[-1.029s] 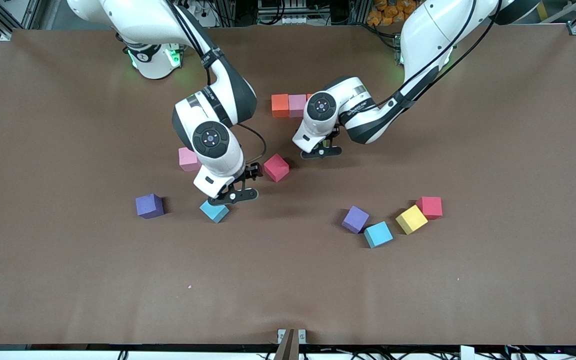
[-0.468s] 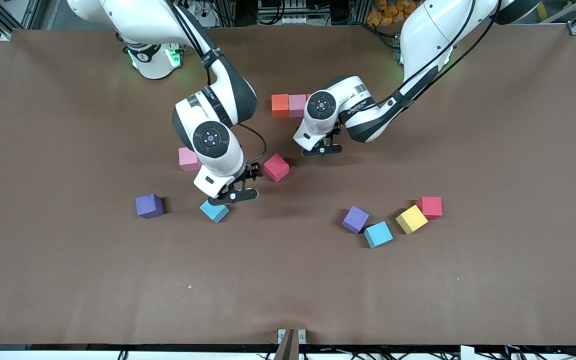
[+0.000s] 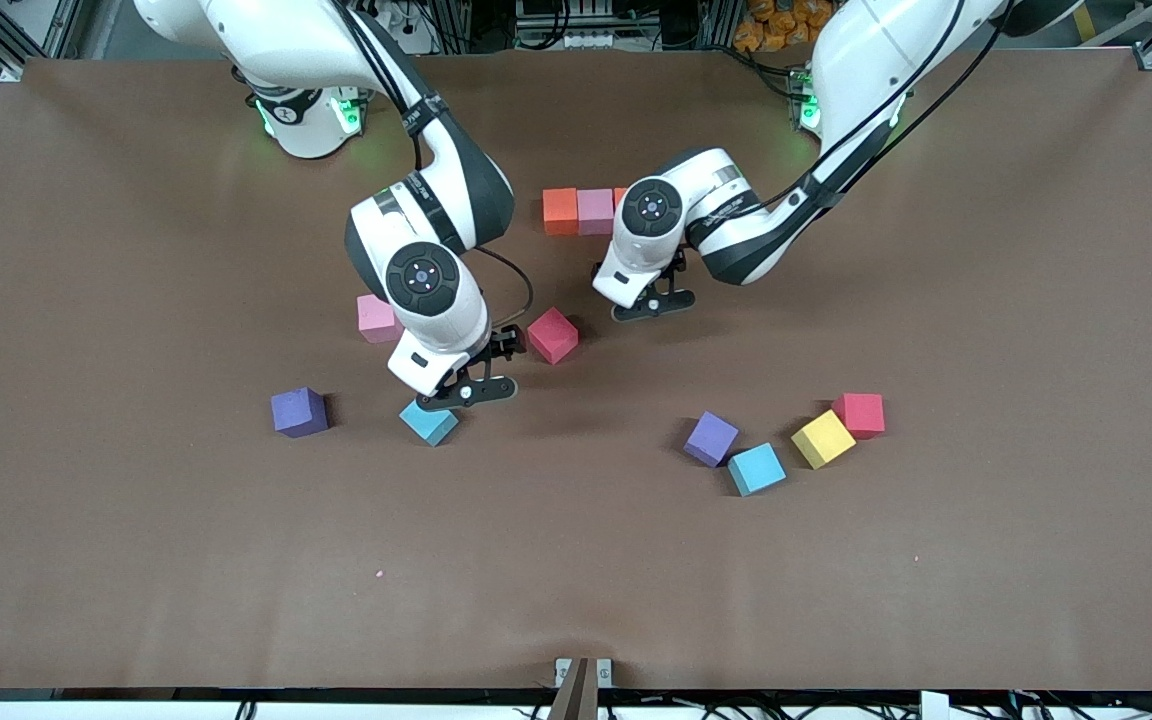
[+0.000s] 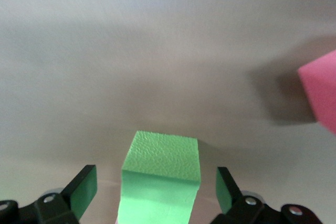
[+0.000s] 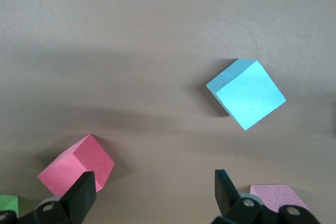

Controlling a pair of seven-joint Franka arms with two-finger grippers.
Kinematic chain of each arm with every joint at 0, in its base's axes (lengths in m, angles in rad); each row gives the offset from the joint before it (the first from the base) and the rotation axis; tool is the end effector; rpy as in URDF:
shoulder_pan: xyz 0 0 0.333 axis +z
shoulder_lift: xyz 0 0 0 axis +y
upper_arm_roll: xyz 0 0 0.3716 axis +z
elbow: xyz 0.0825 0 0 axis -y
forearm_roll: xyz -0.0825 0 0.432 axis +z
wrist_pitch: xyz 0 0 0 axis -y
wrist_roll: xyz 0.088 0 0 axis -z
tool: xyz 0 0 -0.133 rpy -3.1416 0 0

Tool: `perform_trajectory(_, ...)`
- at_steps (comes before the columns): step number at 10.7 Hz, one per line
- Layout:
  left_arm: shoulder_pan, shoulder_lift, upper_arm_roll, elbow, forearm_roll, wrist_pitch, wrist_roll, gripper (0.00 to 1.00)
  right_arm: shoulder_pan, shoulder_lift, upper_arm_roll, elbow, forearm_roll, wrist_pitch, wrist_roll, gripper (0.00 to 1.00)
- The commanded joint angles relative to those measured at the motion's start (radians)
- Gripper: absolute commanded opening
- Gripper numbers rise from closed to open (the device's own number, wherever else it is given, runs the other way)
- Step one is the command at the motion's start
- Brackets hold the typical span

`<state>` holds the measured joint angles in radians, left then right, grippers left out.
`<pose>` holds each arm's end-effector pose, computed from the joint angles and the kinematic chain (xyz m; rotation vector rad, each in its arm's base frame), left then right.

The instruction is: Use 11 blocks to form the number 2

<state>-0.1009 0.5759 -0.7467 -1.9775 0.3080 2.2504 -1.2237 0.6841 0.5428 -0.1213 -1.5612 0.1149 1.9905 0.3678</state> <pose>0.4483 -0.4670 0.2205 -3.0855 -0.3412 0.3085 0.6217 0.4182 0.3203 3.1129 0.2437 -0.1791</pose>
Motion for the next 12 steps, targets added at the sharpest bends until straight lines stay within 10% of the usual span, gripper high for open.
perform_trajectory(1,0.076,-0.065,-0.028,0.019,-0.027,-0.047,-0.008,1.0,-0.006,-0.003,0.009,0.003,-0.015,-0.004,0.003,1.0)
perform_trajectory(6,0.216,-0.032,-0.022,0.19,-0.024,-0.103,-0.014,1.0,-0.011,0.034,0.009,0.003,-0.017,0.053,-0.006,1.0)
perform_trajectory(12,0.132,0.091,0.137,0.414,-0.02,-0.104,-0.049,1.0,-0.073,0.072,0.011,-0.008,-0.035,0.093,-0.255,1.0)
